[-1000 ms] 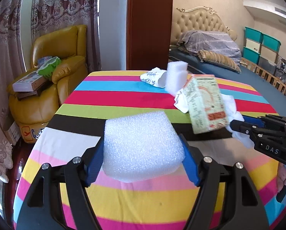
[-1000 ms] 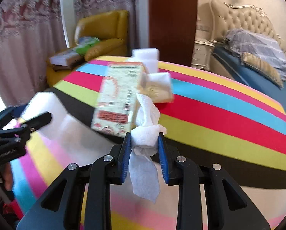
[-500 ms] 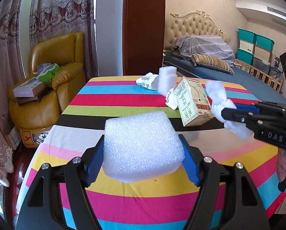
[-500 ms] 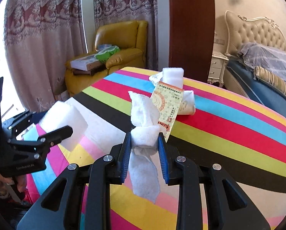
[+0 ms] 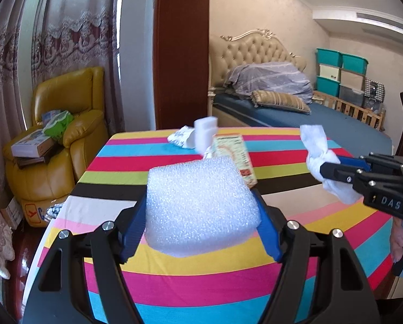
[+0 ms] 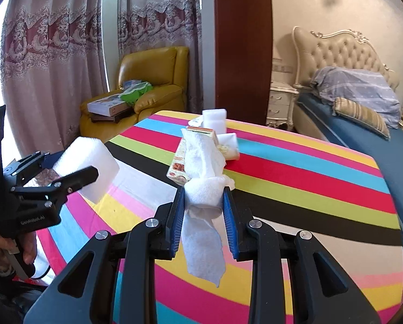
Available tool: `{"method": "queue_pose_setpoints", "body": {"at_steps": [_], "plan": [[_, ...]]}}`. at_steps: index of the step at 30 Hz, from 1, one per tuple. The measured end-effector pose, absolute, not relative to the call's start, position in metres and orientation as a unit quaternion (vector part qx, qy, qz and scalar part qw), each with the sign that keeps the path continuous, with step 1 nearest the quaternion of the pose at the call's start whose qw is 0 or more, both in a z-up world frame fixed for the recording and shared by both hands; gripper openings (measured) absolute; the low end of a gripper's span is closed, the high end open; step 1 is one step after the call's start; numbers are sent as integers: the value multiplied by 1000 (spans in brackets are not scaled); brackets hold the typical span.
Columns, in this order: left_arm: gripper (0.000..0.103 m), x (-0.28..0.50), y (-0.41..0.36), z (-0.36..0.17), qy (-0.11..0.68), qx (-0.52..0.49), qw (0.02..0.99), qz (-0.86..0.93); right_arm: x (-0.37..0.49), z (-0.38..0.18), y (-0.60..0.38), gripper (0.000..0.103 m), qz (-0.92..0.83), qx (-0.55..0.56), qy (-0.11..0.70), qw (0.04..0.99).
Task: Collect trash
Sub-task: 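Lift the tissue and foam block off the table with both tools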
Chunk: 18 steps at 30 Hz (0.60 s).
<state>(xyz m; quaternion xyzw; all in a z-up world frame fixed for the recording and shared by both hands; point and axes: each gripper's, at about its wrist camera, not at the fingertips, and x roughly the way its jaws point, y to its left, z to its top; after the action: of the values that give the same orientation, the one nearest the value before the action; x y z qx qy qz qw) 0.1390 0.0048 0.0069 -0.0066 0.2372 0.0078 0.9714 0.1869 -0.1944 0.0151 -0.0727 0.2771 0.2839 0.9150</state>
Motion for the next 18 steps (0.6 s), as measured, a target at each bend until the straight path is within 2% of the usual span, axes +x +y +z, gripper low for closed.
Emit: {"method": "queue_pose_setpoints", "body": {"at_steps": [9, 18], "plan": [[70, 120, -42, 26, 188, 7, 981, -36, 149, 23, -230, 28, 241, -68, 239, 938], [70, 127, -93, 26, 189, 14, 978, -89, 129, 29, -276, 28, 187, -57, 216, 957]]}}
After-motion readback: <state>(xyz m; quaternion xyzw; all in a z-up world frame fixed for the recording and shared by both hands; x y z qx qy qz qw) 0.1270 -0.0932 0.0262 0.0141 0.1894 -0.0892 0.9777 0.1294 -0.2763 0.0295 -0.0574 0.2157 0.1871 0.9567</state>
